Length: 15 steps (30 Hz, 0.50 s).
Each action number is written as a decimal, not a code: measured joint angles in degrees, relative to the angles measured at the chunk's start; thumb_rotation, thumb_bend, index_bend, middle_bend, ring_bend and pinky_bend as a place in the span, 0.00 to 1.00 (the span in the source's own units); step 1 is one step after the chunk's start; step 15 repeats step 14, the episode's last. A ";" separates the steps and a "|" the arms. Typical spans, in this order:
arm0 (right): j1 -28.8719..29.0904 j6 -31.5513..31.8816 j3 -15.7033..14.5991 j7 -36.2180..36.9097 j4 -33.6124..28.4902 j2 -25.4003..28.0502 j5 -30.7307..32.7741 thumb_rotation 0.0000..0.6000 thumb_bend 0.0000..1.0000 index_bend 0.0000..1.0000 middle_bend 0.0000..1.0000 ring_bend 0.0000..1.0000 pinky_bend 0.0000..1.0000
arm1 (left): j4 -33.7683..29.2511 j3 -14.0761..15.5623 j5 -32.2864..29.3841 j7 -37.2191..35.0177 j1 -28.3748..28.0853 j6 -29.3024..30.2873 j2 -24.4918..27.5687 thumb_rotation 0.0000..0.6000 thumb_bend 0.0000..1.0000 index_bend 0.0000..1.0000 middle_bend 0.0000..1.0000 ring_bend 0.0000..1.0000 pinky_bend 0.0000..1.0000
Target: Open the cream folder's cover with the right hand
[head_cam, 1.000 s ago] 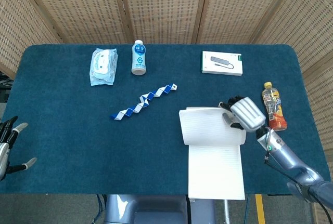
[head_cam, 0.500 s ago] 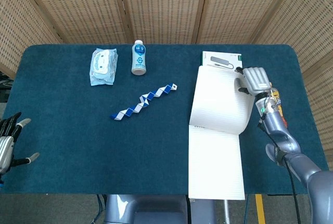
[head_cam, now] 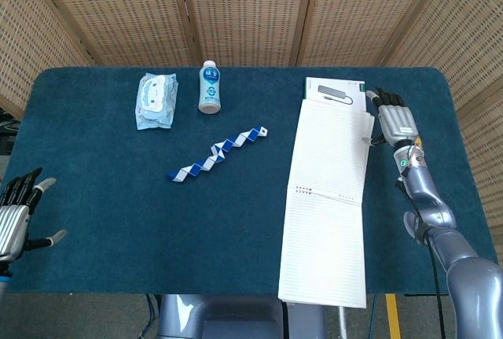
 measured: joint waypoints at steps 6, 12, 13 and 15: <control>-7.20 19.32 -1.48 -1.02 -10.35 4.27 -3.05 1.00 0.00 0.00 0.00 0.00 0.00 | 0.10 0.08 0.46 -1.14 0.09 0.37 0.35 1.00 0.00 0.00 0.00 0.00 0.00; -17.44 32.16 -4.85 -8.74 -30.37 11.55 -5.85 1.00 0.00 0.00 0.00 0.00 0.00 | 0.32 0.65 3.15 -2.57 0.59 2.28 0.67 1.00 0.00 0.00 0.00 0.00 0.00; -19.30 33.99 -5.57 -10.11 -33.23 12.65 -6.31 1.00 0.00 0.00 0.00 0.00 0.00 | 0.44 0.81 3.73 -2.64 0.67 2.59 0.62 1.00 0.00 0.00 0.00 0.00 0.00; -21.91 36.59 -6.61 -11.95 -36.71 14.07 -6.95 1.00 0.00 0.00 0.00 0.00 0.00 | 0.59 1.00 4.37 -2.72 0.74 2.88 0.55 1.00 0.00 0.00 0.00 0.00 0.00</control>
